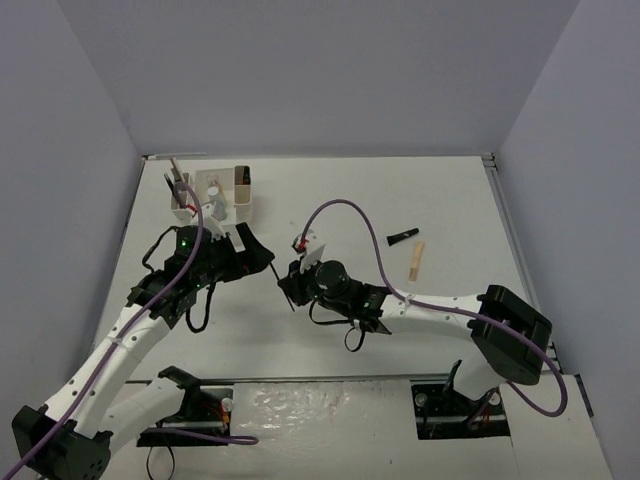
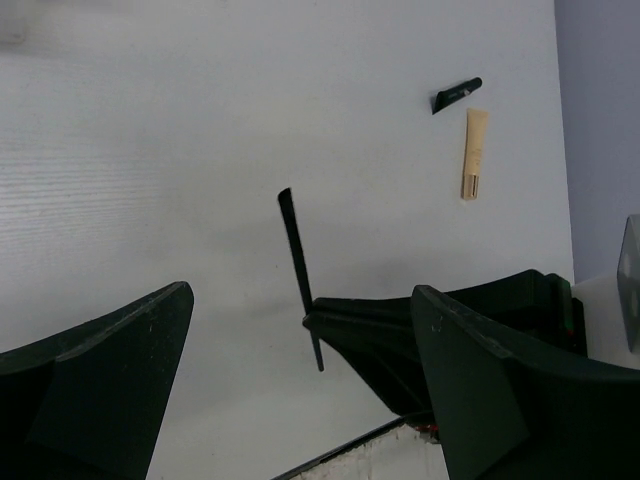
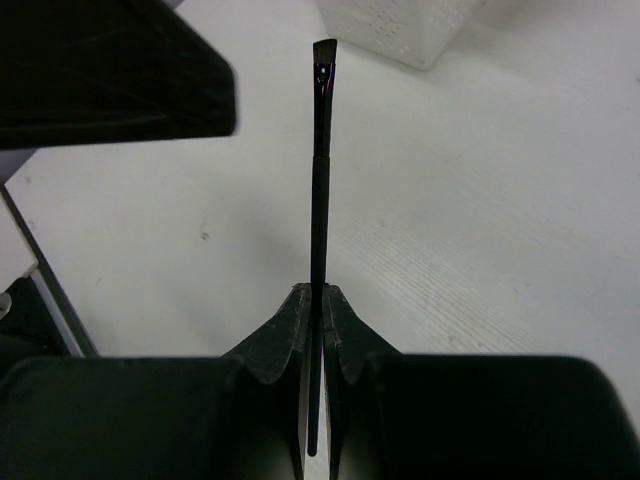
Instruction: Organize the makeup
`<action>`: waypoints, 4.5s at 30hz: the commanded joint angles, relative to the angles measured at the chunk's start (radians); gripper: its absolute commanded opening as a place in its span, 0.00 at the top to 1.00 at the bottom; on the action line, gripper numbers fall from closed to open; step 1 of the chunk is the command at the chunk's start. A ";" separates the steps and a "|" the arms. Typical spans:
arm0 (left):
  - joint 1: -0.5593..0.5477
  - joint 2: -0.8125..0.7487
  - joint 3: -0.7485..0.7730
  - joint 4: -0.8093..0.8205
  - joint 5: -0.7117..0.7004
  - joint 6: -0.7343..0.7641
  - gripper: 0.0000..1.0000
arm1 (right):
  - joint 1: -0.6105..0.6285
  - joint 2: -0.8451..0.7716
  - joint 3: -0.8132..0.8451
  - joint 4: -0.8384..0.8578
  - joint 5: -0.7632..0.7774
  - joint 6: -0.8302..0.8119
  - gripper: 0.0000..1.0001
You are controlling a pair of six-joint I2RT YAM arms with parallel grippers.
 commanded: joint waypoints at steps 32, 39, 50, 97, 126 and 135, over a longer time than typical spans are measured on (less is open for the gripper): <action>-0.218 0.099 0.083 0.147 -0.291 0.010 1.00 | 0.059 -0.094 0.023 0.198 0.092 -0.029 0.51; -0.203 0.109 0.160 0.118 -0.555 0.209 1.00 | 0.047 -0.216 0.028 -0.007 0.265 -0.067 0.07; 0.183 0.266 0.335 0.377 -0.618 0.437 1.00 | -0.080 -0.475 -0.044 -0.323 0.511 -0.103 0.00; 0.489 0.631 0.355 0.605 -0.439 0.341 0.43 | -0.433 -0.563 -0.100 -0.633 0.469 0.029 0.00; 0.325 -0.006 0.035 -0.025 0.078 0.306 0.03 | -0.856 0.078 -0.001 -0.593 0.038 0.086 0.52; 0.290 -0.007 0.054 -0.023 0.136 0.254 0.03 | -0.828 -0.010 -0.042 -0.611 0.023 0.091 0.98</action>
